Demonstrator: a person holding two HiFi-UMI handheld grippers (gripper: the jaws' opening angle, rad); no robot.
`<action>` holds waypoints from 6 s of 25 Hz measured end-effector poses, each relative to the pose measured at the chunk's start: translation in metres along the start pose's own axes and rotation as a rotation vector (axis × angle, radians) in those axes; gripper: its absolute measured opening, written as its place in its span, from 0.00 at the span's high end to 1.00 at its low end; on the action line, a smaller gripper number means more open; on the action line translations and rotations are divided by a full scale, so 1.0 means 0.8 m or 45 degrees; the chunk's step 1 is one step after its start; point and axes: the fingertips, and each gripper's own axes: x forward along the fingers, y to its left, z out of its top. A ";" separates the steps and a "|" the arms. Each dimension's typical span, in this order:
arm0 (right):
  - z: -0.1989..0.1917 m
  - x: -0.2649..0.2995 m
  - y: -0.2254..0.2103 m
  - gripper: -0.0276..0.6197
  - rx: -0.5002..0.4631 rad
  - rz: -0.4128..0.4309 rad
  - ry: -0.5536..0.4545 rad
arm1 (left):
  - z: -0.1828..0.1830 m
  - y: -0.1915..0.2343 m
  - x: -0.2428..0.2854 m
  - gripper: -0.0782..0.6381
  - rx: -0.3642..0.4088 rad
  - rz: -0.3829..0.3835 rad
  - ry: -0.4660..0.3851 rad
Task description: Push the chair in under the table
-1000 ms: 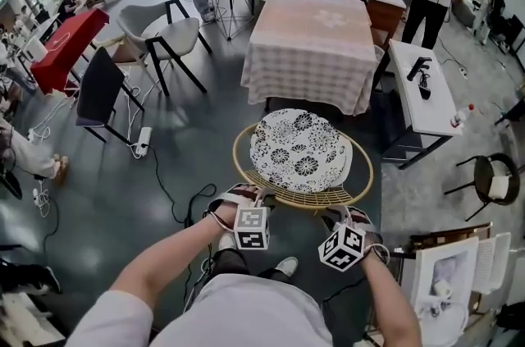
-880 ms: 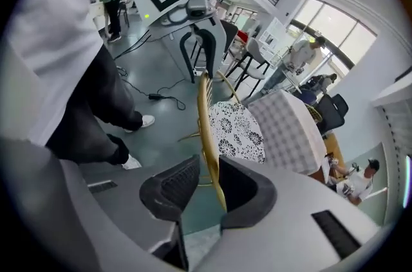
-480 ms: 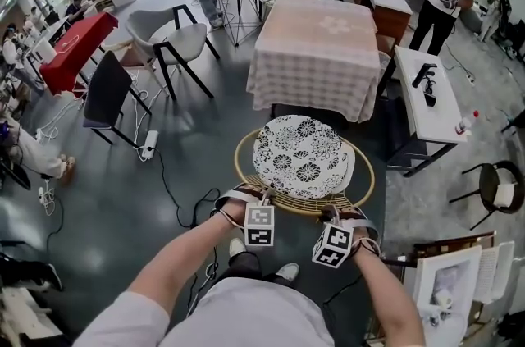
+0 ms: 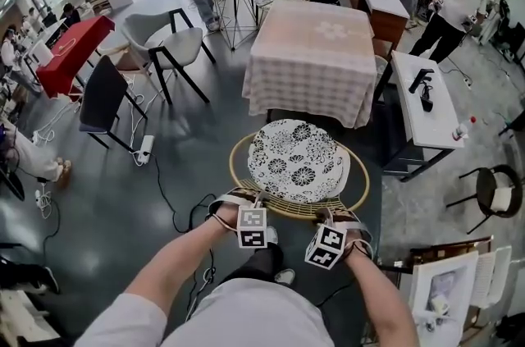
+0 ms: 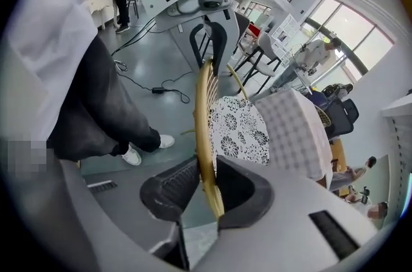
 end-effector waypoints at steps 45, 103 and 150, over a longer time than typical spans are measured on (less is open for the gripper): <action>-0.007 0.136 -0.294 0.86 0.095 0.025 0.081 | -0.015 0.307 0.119 0.76 -0.024 0.000 -0.034; 0.014 0.102 -0.412 0.85 0.848 -0.145 -0.202 | -0.004 0.412 0.113 0.74 -0.268 0.241 -0.071; 0.036 -0.141 -0.278 0.95 1.373 -0.393 -0.836 | 0.169 0.257 -0.136 0.88 -1.458 0.297 -0.881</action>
